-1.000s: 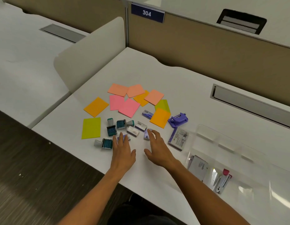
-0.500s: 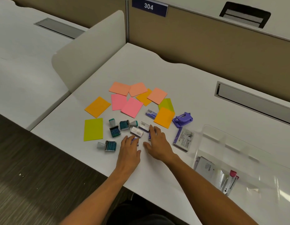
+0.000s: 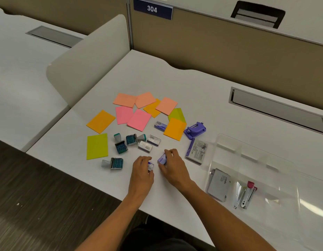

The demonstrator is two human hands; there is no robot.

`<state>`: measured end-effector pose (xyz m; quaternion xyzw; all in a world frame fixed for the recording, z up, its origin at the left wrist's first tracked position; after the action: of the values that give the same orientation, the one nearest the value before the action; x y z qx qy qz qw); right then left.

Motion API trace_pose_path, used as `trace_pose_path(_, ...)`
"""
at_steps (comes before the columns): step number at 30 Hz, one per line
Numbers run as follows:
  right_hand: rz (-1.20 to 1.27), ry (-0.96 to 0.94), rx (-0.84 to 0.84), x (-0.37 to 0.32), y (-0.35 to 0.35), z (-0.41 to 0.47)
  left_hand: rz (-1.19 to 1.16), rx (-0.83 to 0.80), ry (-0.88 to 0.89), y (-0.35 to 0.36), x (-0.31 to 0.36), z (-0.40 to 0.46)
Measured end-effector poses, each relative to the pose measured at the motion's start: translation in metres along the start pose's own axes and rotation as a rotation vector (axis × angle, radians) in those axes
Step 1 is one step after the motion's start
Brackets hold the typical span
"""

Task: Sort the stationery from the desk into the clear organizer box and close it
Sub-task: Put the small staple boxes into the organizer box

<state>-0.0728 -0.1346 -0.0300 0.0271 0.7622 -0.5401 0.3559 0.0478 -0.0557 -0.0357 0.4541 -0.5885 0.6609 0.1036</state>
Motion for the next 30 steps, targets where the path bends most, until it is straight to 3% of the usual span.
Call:
trace_pose_path(7,0.016,0.026,-0.06,0.007,-0.006,-0.03,-0.003,-0.035,-0.088,0.0,0.013,-0.005)
trace_pose_path(12,0.097,0.005,0.02,0.019,-0.026,-0.054,-0.08,-0.066,-0.158,0.004,0.039,-0.012)
trace_pose_path(20,0.195,-0.01,0.265,0.053,-0.081,-0.101,-0.125,-0.102,0.056,0.031,0.11,-0.035)
trace_pose_path(30,0.25,0.168,0.545,0.129,-0.144,-0.166,-0.133,-0.244,0.286,0.081,0.19,-0.065)
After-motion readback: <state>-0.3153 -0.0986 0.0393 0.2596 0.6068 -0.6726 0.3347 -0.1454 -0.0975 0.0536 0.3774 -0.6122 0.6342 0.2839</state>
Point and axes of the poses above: each hand's wrist, its own z-axis towards the middle knuckle, its own y-axis out of the palm, x = y × z, the point moved 4 cm from there along z, towards the middle knuckle, and after that the axes turned 7 degrees about -y, right-handed, at the moved point
